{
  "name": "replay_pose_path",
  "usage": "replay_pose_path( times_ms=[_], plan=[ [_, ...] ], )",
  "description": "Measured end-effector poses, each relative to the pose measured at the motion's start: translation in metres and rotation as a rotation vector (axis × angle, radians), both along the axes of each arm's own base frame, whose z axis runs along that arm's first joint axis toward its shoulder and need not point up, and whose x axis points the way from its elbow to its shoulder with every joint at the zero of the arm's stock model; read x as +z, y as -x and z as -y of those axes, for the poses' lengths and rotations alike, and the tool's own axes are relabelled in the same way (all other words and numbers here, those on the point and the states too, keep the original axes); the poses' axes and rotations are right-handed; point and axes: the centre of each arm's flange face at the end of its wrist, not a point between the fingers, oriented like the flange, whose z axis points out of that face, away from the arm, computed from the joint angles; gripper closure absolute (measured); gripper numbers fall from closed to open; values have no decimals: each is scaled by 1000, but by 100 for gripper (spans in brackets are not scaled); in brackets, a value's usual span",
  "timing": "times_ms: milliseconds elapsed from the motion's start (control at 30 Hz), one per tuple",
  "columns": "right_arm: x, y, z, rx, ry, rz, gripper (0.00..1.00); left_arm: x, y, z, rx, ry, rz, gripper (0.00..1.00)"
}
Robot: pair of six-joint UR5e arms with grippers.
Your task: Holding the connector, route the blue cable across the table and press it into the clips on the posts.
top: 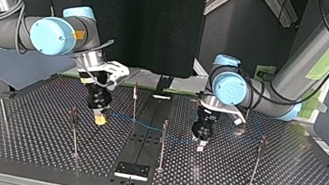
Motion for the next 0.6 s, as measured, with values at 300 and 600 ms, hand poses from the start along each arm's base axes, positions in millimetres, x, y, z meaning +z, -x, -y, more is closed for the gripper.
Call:
replay_pose_path(
  times_ms=[300,600],
  plan=[
    [-15,-6,-6,6,-24,-31,100,0,0,0,0,0,0,0],
    [-66,-31,-27,58,-99,-169,100,0,0,0,0,0,0,0]
  ],
)
